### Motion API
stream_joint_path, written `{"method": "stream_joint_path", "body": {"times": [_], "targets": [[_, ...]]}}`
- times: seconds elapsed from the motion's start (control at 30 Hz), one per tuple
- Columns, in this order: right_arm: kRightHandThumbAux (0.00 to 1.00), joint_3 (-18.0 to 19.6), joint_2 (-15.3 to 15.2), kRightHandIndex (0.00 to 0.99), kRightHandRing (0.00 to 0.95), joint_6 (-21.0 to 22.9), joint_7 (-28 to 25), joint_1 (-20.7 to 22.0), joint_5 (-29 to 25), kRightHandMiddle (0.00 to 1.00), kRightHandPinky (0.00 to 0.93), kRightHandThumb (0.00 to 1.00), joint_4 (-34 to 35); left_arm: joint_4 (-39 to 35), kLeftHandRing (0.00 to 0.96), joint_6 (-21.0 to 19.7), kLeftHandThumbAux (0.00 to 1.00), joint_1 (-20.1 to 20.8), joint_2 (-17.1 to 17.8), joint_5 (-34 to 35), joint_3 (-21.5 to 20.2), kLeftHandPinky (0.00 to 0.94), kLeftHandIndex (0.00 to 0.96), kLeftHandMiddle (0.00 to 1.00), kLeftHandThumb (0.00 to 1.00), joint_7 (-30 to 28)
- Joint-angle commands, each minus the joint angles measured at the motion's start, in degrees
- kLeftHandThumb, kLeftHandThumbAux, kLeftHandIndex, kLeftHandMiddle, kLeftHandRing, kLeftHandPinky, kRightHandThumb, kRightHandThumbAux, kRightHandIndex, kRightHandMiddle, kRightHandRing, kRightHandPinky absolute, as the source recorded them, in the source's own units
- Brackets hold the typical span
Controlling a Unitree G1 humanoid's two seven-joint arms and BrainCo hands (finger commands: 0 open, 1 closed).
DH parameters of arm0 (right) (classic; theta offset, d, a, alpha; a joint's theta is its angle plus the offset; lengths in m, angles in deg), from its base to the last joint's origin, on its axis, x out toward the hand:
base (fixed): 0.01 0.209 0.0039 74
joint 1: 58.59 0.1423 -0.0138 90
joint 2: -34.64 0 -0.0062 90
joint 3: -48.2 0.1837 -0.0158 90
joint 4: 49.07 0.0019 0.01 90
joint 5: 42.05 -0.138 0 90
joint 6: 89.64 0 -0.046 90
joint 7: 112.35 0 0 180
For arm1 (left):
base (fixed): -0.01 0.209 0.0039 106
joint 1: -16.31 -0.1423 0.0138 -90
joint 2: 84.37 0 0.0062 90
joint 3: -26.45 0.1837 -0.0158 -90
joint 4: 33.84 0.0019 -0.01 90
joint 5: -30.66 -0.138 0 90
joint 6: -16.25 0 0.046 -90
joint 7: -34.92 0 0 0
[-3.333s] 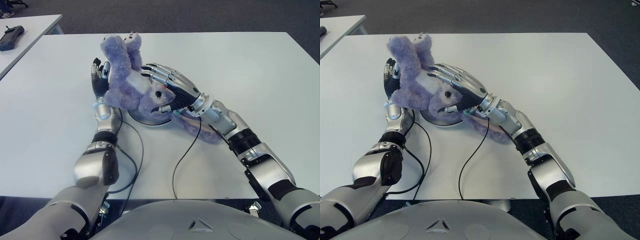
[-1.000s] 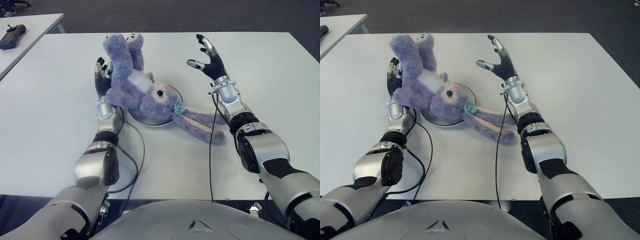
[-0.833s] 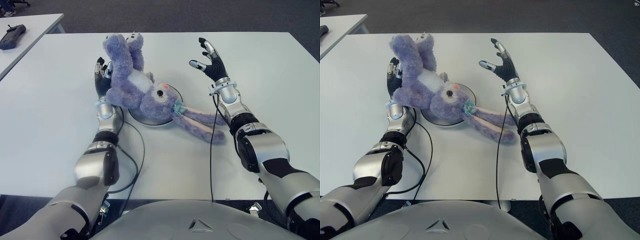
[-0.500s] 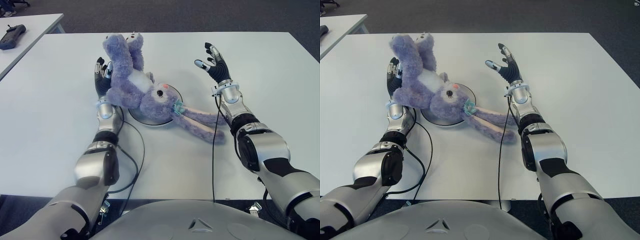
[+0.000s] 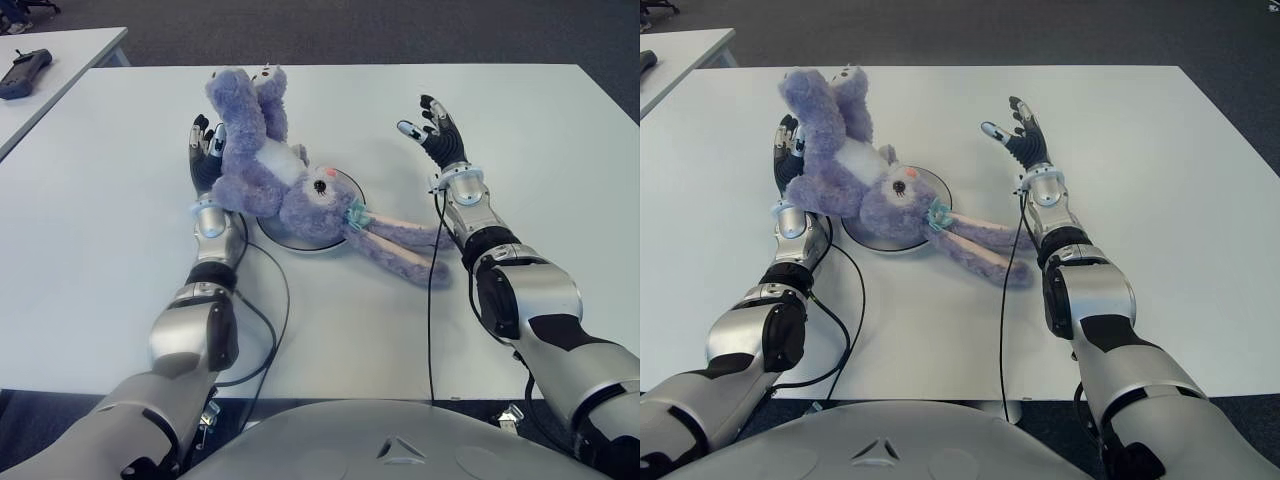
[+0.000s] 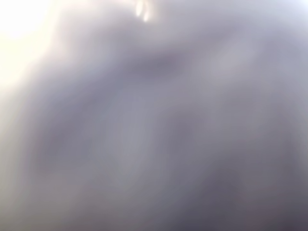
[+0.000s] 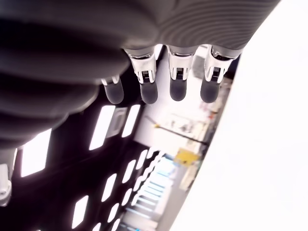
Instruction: Put the doll into the plate.
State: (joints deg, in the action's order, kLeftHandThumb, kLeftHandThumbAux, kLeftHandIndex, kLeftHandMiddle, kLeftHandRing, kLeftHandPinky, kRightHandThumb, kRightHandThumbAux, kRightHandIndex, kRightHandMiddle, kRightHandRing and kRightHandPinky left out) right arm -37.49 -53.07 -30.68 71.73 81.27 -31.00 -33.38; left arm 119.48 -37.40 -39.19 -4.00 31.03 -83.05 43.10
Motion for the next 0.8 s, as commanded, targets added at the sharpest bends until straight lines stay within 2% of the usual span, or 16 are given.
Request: {"method": "stream_joint_path", "body": {"times": [0.03,0.5,0.8], "targets": [[0.499,2.5,-0.5,0.0,0.0,4.2,-1.5,0.4,-2.6,0.0,0.0,0.0,-2.4,10.7,0.0,-0.6,0.364,-17.3,-7.4,2.9,-1.6,0.0,0.0,0.0,0.0,-0.8],[0.536,6.4,-3.4,0.008,0.001,9.6,-4.7,0.3,-4.2,0.008,0.018,0.0,-3.0,10.7,0.0,-0.7,0.367,-17.6,-7.1,2.5,-1.3,0.0,0.0,0.0,0.0,-0.8],[0.548,8.0,-4.4,0.016,0.008,10.5,-6.1,-0.9,-4.9,0.013,0.029,0.0,-3.3,10.7,0.0,-0.4,0.356,-17.7,-6.9,2.6,-1.5,0.0,0.0,0.0,0.0,-0.6]]}}
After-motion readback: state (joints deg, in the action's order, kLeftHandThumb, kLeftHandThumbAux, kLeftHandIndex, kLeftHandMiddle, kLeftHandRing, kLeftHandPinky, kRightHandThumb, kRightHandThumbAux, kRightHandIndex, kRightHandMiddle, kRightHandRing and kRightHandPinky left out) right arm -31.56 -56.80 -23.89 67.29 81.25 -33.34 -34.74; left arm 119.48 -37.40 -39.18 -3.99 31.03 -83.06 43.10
